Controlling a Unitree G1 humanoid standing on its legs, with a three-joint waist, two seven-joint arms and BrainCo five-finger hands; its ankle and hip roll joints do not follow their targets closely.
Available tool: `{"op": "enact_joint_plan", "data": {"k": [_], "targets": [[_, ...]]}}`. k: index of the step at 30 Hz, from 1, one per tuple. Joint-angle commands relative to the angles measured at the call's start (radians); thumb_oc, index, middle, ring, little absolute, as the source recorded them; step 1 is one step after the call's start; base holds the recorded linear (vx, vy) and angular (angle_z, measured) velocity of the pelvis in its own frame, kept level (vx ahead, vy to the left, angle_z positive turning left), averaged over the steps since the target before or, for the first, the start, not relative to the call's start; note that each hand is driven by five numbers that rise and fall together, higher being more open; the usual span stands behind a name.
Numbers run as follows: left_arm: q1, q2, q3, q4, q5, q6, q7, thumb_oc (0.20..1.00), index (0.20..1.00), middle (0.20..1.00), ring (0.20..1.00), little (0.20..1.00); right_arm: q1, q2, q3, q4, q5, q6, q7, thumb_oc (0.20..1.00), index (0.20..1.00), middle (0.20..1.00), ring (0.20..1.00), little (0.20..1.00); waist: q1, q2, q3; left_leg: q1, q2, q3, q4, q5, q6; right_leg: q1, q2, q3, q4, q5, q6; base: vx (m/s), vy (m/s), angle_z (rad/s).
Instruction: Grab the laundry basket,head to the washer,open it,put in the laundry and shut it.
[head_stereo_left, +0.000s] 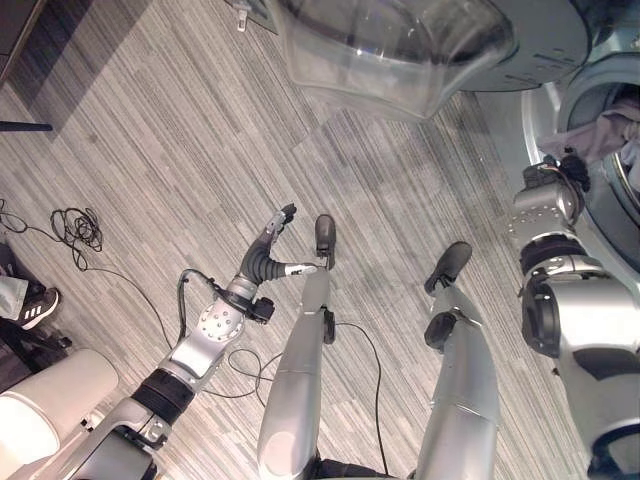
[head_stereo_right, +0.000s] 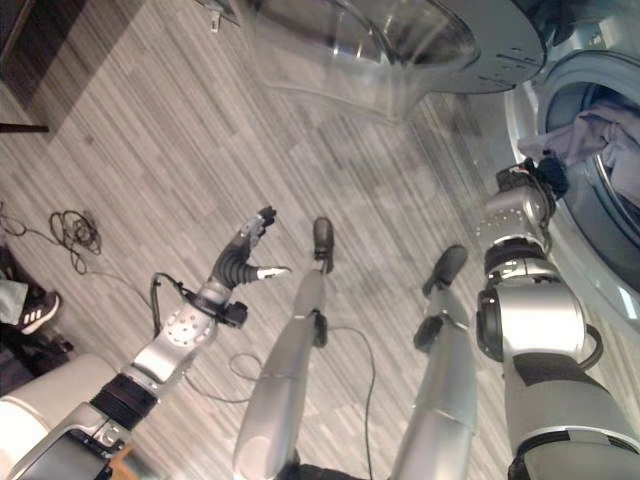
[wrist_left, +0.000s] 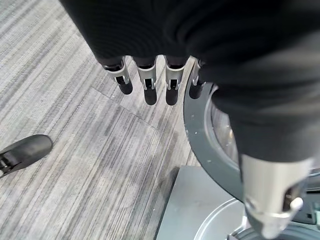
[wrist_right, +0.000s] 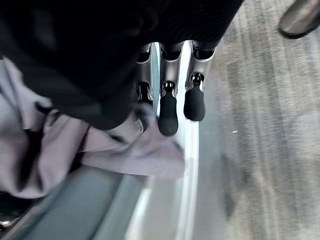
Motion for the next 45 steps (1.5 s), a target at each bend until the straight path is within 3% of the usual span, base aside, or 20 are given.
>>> {"op": "enact_joint_plan", "data": {"k": [1,6,7,8,11,12,14,16,18,19,20,21,26,28,29,33,40,41,45], "targets": [[0.019,-0.039,-0.045,-0.029,-0.001,-0.016,-0.003,1.000,1.000,1.000,1.000,1.000,-0.020,-0.114,0.064,-0.092,-0.028,-0.090,0.039,0.200,0.200,0.200,0.200,0.200,0.001,0.047,-0.062,0.075,0.070,-0.038,-0.031,-0.092,-0.068,-0.037,-0.014,0.053,0.000,-0.034,0.104,0.00,0.000,0.00],[0.025,-0.037,-0.033,-0.026,0.000,-0.013,-0.007,1.000,1.000,1.000,1.000,1.000,-0.006,-0.131,0.051,-0.120,-0.018,-0.109,0.045,0.200,0.200,0.200,0.200,0.200,-0.011,0.040,-0.061,0.079,0.072,-0.038,-0.031,-0.093,-0.068,-0.034,-0.011,0.054,-0.004,-0.032,0.105,0.00,0.000,0.00],[0.045,-0.026,-0.008,-0.028,-0.003,-0.013,-0.007,1.000,1.000,1.000,1.000,1.000,0.011,-0.170,0.017,-0.216,-0.009,-0.167,0.036,0.200,0.200,0.200,0.200,0.200,-0.030,0.030,-0.059,0.089,0.074,-0.034,-0.031,-0.097,-0.068,-0.025,-0.008,0.059,-0.015,-0.028,0.107,0.00,0.000,0.00],[0.052,-0.015,-0.004,-0.030,0.000,-0.012,-0.007,1.000,1.000,1.000,1.000,1.000,0.002,-0.195,0.005,-0.250,-0.023,-0.185,0.011,0.200,0.200,0.200,0.200,0.200,-0.032,0.026,-0.059,0.097,0.074,-0.032,-0.031,-0.099,-0.069,-0.020,-0.007,0.062,-0.019,-0.028,0.109,0.02,-0.003,0.03],[0.065,0.002,0.003,-0.042,-0.002,-0.013,-0.010,1.000,1.000,1.000,1.000,1.000,-0.075,-0.271,0.002,-0.272,-0.023,-0.206,-0.028,0.200,0.200,0.200,0.200,0.200,-0.032,0.027,-0.063,0.101,0.073,-0.030,-0.031,-0.101,-0.071,-0.025,-0.007,0.072,-0.011,-0.033,0.111,0.01,0.007,-0.07],[0.071,0.014,-0.003,-0.054,-0.002,-0.010,-0.008,1.000,1.000,1.000,1.000,1.000,-0.141,-0.319,0.009,-0.258,-0.051,-0.209,-0.100,0.200,0.200,0.200,0.200,0.200,-0.030,0.034,-0.070,0.101,0.072,-0.030,-0.031,-0.099,-0.072,-0.031,-0.009,0.078,-0.003,-0.038,0.112,0.01,0.015,-0.07],[0.074,0.014,0.004,-0.058,0.002,-0.005,0.000,1.000,1.000,1.000,1.000,1.000,-0.180,-0.356,0.020,-0.308,-0.092,-0.211,-0.150,0.200,0.200,0.200,0.200,0.200,-0.028,0.040,-0.075,0.094,0.070,-0.031,-0.031,-0.100,-0.073,-0.042,-0.011,0.081,0.007,-0.045,0.110,0.01,0.009,-0.02],[0.079,0.015,0.007,-0.063,0.002,-0.007,0.000,1.000,1.000,1.000,1.000,1.000,-0.186,-0.382,0.036,-0.309,-0.124,-0.201,-0.172,0.200,0.200,0.200,0.200,0.200,-0.026,0.040,-0.078,0.092,0.070,-0.030,-0.031,-0.099,-0.073,-0.045,-0.012,0.081,0.011,-0.047,0.109,0.00,0.000,0.00],[0.086,0.038,-0.003,-0.068,0.019,-0.012,-0.007,1.000,1.000,1.000,1.000,1.000,-0.204,-0.483,0.132,-0.192,-0.249,-0.094,-0.220,0.216,0.216,0.216,0.216,0.216,-0.026,0.033,-0.079,0.086,0.073,-0.031,-0.031,-0.097,-0.074,-0.052,-0.013,0.076,0.023,-0.048,0.105,0.00,-0.034,0.03],[0.085,0.035,-0.003,-0.068,0.019,-0.012,-0.007,1.000,1.000,1.000,1.000,1.000,-0.216,-0.487,0.142,-0.182,-0.245,-0.092,-0.215,0.448,0.448,0.448,0.448,0.448,-0.026,0.035,-0.079,0.085,0.073,-0.031,-0.031,-0.097,-0.074,-0.054,-0.013,0.077,0.023,-0.048,0.105,-0.01,-0.046,0.05],[0.082,0.044,-0.005,-0.063,0.025,-0.017,-0.010,1.000,1.000,1.000,1.000,1.000,-0.187,-0.490,0.205,-0.102,-0.287,-0.012,-0.155,1.000,1.000,1.000,1.000,1.000,-0.028,0.024,-0.075,0.086,0.076,-0.031,-0.031,-0.095,-0.073,-0.053,-0.010,0.076,0.024,-0.044,0.102,-0.01,-0.050,0.06],[0.078,0.044,0.000,-0.059,0.013,-0.024,-0.017,1.000,1.000,1.000,1.000,1.000,-0.177,-0.474,0.274,-0.012,-0.296,0.055,-0.072,1.000,1.000,1.000,1.000,1.000,-0.030,0.017,-0.071,0.086,0.079,-0.028,-0.031,-0.093,-0.073,-0.052,-0.007,0.073,0.020,-0.039,0.099,-0.02,-0.050,0.06],[0.080,0.030,0.016,-0.066,-0.001,-0.021,-0.011,1.000,1.000,1.000,1.000,1.000,-0.111,-0.399,0.251,-0.034,-0.280,0.028,-0.042,1.000,1.000,1.000,1.000,1.000,-0.039,0.017,-0.060,0.091,0.079,-0.025,-0.031,-0.092,-0.067,-0.046,-0.003,0.073,0.011,-0.033,0.099,0.00,-0.007,0.01],[0.085,0.024,0.025,-0.070,0.005,-0.021,-0.008,1.000,1.000,1.000,1.000,1.000,-0.053,-0.345,0.229,-0.121,-0.322,-0.008,-0.067,1.000,1.000,1.000,1.000,1.000,-0.041,0.019,-0.057,0.095,0.078,-0.022,-0.030,-0.093,-0.064,-0.043,-0.004,0.077,0.008,-0.029,0.100,-0.01,0.019,-0.03],[0.091,0.014,0.037,-0.063,0.020,-0.021,-0.003,1.000,1.000,1.000,1.000,1.000,0.007,-0.297,0.224,-0.252,-0.396,-0.041,-0.092,1.000,1.000,1.000,1.000,1.000,-0.045,0.022,-0.054,0.099,0.078,-0.019,-0.029,-0.094,-0.061,-0.039,-0.002,0.081,0.003,-0.024,0.099,-0.03,0.036,-0.06],[0.097,-0.001,0.049,-0.042,0.031,-0.032,0.006,1.000,1.000,1.000,1.000,1.000,0.148,-0.181,0.192,-0.491,-0.534,-0.064,-0.137,1.000,1.000,1.000,1.000,1.000,-0.056,0.015,-0.051,0.119,0.073,-0.015,-0.027,-0.098,-0.055,-0.016,-0.001,0.085,-0.009,-0.012,0.098,-0.03,0.036,-0.05],[0.153,0.011,0.060,-0.047,0.075,-0.041,0.009,1.000,1.000,1.000,1.000,1.000,0.468,-0.006,0.245,-0.809,-0.801,-0.022,-0.099,1.000,1.000,1.000,1.000,1.000,-0.086,-0.004,-0.055,0.172,0.058,-0.005,-0.016,-0.111,-0.041,0.059,-0.008,0.085,-0.064,0.026,0.096,-0.03,0.060,-0.07],[0.176,0.018,0.064,-0.041,0.089,-0.042,0.011,1.000,1.000,1.000,1.000,1.000,0.594,0.080,0.274,-0.805,-0.807,-0.002,-0.043,1.000,1.000,1.000,1.000,1.000,-0.105,-0.016,-0.065,0.199,0.049,0.000,-0.008,-0.123,-0.035,0.111,-0.011,0.080,-0.099,0.044,0.097,-0.02,0.086,-0.07],[0.202,0.019,0.066,-0.018,0.106,-0.039,0.007,1.000,1.000,1.000,1.000,1.000,0.717,0.157,0.309,-0.749,-0.800,0.027,0.022,1.000,1.000,1.000,1.000,1.000,-0.124,-0.030,-0.074,0.234,0.039,0.003,0.005,-0.138,-0.030,0.175,-0.020,0.074,-0.135,0.061,0.100,-0.01,0.078,0.04]]}}
